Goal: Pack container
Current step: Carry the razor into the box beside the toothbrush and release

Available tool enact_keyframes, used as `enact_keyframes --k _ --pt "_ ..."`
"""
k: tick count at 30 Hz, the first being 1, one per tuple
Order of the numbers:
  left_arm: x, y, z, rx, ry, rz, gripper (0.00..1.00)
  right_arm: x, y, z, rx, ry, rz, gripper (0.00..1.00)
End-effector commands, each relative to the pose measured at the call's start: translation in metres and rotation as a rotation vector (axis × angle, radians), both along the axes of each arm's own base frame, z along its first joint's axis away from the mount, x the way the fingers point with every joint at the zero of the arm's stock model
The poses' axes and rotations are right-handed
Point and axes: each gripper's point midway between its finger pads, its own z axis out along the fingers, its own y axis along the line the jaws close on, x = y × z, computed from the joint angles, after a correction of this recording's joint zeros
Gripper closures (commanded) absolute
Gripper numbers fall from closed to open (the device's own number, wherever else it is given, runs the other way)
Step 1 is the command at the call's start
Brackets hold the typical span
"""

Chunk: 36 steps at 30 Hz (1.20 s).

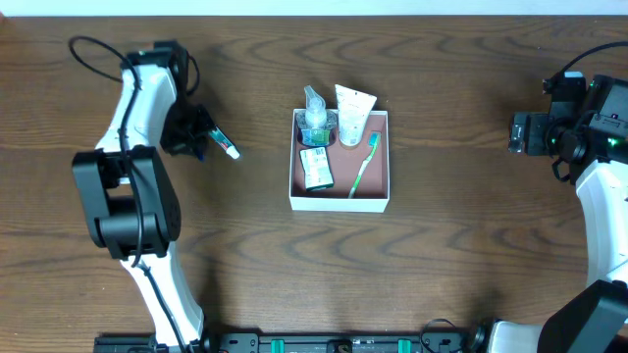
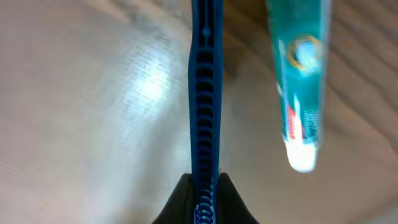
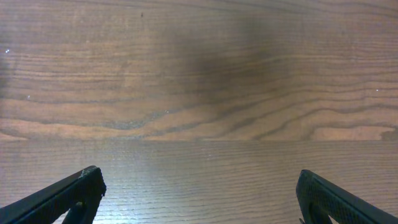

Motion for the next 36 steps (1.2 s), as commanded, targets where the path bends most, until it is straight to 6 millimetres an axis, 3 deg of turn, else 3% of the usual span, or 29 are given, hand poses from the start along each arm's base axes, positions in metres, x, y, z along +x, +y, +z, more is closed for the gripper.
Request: enact_keyframes --k 1,9,13,16,22,30,36 --pt "0.008 -0.010 0.064 -0.032 -0.137 -0.098 0.94 0.002 0.004 0.001 -0.002 -0.002 0.022 0.01" --pt "-0.027 -0.075 0.157 -0.165 -0.337 -0.388 0.94 0.002 0.004 0.001 -0.002 -0.002 0.021 0.01" --pt "-0.049 -0.117 0.191 -0.212 -0.431 -0.543 0.94 0.002 0.004 0.001 -0.002 -0.002 0.022 0.01" --pt "-0.064 -0.147 0.205 -0.229 -0.470 -0.643 0.94 0.002 0.004 0.001 -0.002 -0.002 0.022 0.01" --pt "-0.086 -0.203 0.202 -0.273 -0.464 -0.803 0.95 0.002 0.004 0.001 -0.002 -0.002 0.021 0.01" --pt "-0.102 -0.270 0.200 -0.345 -0.516 -0.858 0.94 0.002 0.004 0.001 -0.002 -0.002 0.021 0.01" --pt "-0.097 -0.297 0.175 -0.229 -0.550 -0.809 0.94 0.002 0.004 0.001 -0.002 -0.002 0.022 0.01"
